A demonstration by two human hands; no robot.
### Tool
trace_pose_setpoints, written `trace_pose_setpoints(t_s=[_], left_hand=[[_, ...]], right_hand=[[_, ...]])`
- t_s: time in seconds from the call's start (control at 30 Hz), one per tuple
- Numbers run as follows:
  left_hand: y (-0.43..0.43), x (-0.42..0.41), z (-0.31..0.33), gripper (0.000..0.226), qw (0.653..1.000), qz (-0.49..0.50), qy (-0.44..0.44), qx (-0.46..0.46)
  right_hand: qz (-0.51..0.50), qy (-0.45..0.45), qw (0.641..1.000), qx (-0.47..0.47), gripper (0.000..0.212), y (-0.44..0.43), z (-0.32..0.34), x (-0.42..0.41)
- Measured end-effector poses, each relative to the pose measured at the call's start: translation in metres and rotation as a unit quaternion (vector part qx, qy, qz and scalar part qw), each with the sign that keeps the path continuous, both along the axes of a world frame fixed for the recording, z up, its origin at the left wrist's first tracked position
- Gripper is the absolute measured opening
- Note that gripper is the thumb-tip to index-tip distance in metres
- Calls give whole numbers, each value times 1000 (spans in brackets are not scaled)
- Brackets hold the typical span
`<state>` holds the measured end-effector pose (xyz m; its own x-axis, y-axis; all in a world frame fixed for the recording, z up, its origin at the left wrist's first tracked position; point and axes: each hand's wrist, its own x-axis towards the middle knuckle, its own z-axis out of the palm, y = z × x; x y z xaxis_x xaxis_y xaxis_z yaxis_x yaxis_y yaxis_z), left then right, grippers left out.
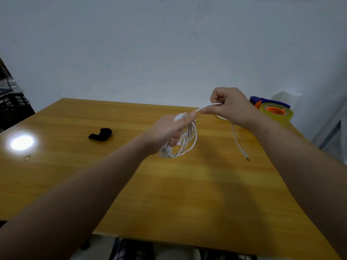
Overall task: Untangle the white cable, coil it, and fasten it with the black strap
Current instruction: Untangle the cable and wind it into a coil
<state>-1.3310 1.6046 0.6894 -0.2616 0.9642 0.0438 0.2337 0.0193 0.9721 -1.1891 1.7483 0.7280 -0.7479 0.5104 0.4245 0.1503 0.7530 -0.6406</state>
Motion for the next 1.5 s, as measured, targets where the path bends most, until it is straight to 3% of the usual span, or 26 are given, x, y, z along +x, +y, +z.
trace_pose_setpoints(t_s=[0.13, 0.3, 0.43, 0.6, 0.67, 0.77, 0.93, 1.03, 1.13, 1.17, 1.23, 1.37, 1.5], left_hand=[[-1, -10, 5, 45, 996, 68, -39, 31], [-7, -5, 11, 50, 997, -39, -57, -42], [-9, -7, 20, 52, 992, -77, -18, -98], [-14, -6, 21, 52, 977, -111, 59, -170], [-12, -1, 21, 50, 986, -99, 30, -132], [-8, -4, 26, 48, 994, -15, -101, -33], [-5, -11, 30, 46, 977, 95, -170, 87], [-2, -2, 30, 47, 981, 27, -185, 44], [-6, 3, 25, 47, 992, -72, -90, -41], [-7, 3, 24, 48, 993, -79, -72, -48], [-5, 4, 22, 49, 992, -48, -118, -18], [6, 9, 23, 47, 949, 65, -282, 123], [7, 10, 19, 49, 917, 117, -335, 183]], right_hand=[[-3, 47, 994, -102, 23, 11, -12, 10], [-53, 150, 971, -179, 24, 10, -29, 0], [-78, 182, 962, -190, 27, 3, -32, -7], [-104, 213, 962, -136, 28, -8, -13, -12], [-115, 221, 960, -132, 29, -9, -8, -13], [-141, 223, 951, -160, 31, -7, -14, -11], [-136, 191, 935, -267, 30, -19, -52, -21], [-143, 221, 907, -330, 27, -33, -65, -31], [-180, 268, 888, -328, 28, -28, -60, -25], [-189, 275, 887, -320, 28, -25, -58, -23], [-179, 275, 886, -328, 28, -24, -57, -22], [-102, 245, 869, -419, 22, -50, -68, -41], [-45, 284, 825, -485, 14, -77, -80, -54]])
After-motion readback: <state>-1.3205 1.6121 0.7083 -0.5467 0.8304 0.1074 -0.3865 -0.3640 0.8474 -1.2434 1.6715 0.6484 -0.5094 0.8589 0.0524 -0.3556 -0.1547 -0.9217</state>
